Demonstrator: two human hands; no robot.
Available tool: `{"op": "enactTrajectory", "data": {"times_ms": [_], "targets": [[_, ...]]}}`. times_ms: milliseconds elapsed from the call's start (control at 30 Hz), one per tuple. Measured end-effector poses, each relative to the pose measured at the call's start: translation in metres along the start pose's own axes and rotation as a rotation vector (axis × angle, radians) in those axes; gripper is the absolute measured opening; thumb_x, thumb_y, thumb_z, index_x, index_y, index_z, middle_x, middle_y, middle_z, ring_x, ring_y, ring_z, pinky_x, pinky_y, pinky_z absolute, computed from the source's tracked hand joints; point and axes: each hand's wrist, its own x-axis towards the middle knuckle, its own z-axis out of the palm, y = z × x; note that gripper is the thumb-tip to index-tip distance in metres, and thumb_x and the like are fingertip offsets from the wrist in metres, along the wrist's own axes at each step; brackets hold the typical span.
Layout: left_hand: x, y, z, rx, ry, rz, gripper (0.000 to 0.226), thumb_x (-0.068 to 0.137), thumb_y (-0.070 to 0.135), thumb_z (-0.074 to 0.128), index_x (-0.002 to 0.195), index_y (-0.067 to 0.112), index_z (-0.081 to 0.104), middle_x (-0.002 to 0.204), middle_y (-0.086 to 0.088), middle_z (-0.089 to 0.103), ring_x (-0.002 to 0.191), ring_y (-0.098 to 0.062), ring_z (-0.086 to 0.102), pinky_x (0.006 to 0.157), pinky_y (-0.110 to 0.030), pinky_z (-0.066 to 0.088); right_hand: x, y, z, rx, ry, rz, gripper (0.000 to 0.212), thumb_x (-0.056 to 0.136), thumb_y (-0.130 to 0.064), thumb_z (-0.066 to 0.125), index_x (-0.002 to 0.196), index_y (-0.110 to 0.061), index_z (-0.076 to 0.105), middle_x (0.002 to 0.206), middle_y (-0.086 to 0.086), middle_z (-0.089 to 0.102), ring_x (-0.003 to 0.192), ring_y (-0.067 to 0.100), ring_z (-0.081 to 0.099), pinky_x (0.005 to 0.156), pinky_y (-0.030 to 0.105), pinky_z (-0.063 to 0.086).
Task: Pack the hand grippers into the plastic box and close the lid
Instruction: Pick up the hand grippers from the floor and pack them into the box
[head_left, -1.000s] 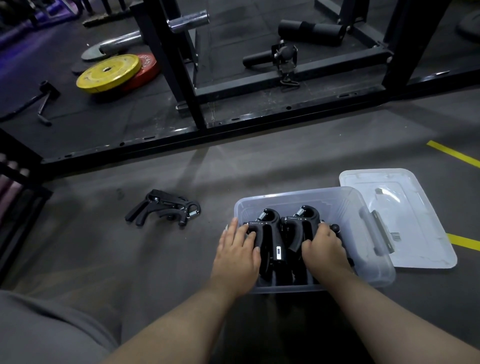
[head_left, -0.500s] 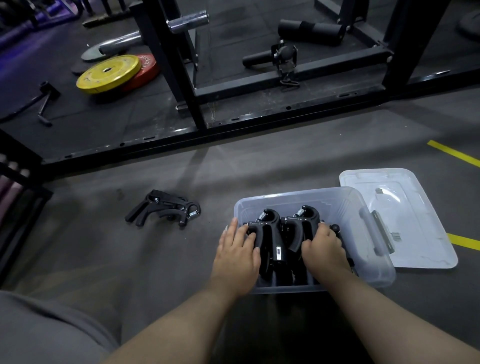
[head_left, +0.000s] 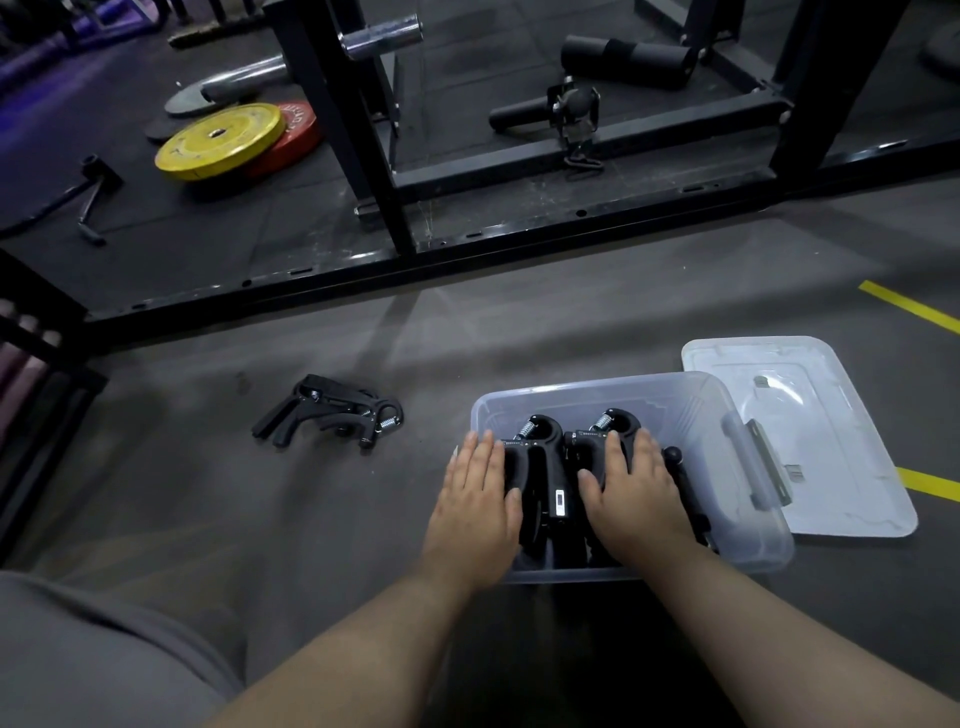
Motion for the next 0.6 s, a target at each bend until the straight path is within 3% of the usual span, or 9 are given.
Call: {"op": "enactTrajectory", "data": {"times_ms": [133,200,400,600], "targets": [[-0.0033,0.0045,-0.0010,-0.084,-0.004,-0.123,0.074,0.092,0.045,0.016,0.154,0.003,0.010,0.163,-0.012,-0.001,0.150,-0.023,-0.003,0.122,-0.035,0.006,0.0002,-0.0004,0.0043,0.002,0.063,-0.011,0.083,0.084,-0.056,0.021,0.147,-0.006,0.041,0.153,0.030,0.028,0.143,0.043,0.028,0.115,0.051,0.026],[-0.0039,0.0051,-0.0002,-0.111,-0.008,-0.175,0.078,0.090,0.046,0.014,0.154,0.002,0.009,0.162,-0.015,0.003,0.150,-0.026,0.002,0.121,-0.036,0.012,0.0005,-0.0005,0.0051,0.007,0.056,-0.015,0.084,0.083,-0.056,0.020,0.146,-0.005,0.043,0.152,0.031,0.030,0.141,0.045,0.031,0.113,0.052,0.028],[-0.0030,0.0046,-0.0005,-0.110,-0.024,-0.179,0.081,0.086,0.048,0.013,0.154,0.003,0.007,0.162,-0.014,0.007,0.150,-0.025,0.004,0.119,-0.033,0.007,0.0014,0.0015,0.0012,0.000,0.009,-0.012,0.069,0.098,-0.047,0.039,0.155,-0.013,0.022,0.161,0.024,0.010,0.149,0.036,0.015,0.120,0.044,0.016],[-0.0026,0.0050,-0.0008,-0.101,-0.039,-0.176,0.082,0.086,0.048,0.011,0.154,0.003,0.005,0.162,-0.014,0.005,0.150,-0.025,0.002,0.120,-0.033,0.007,0.0009,0.0011,0.0006,0.041,0.020,-0.002,0.069,0.097,-0.046,0.045,0.154,-0.012,0.026,0.160,0.025,0.013,0.146,0.038,0.022,0.117,0.045,0.021]]}}
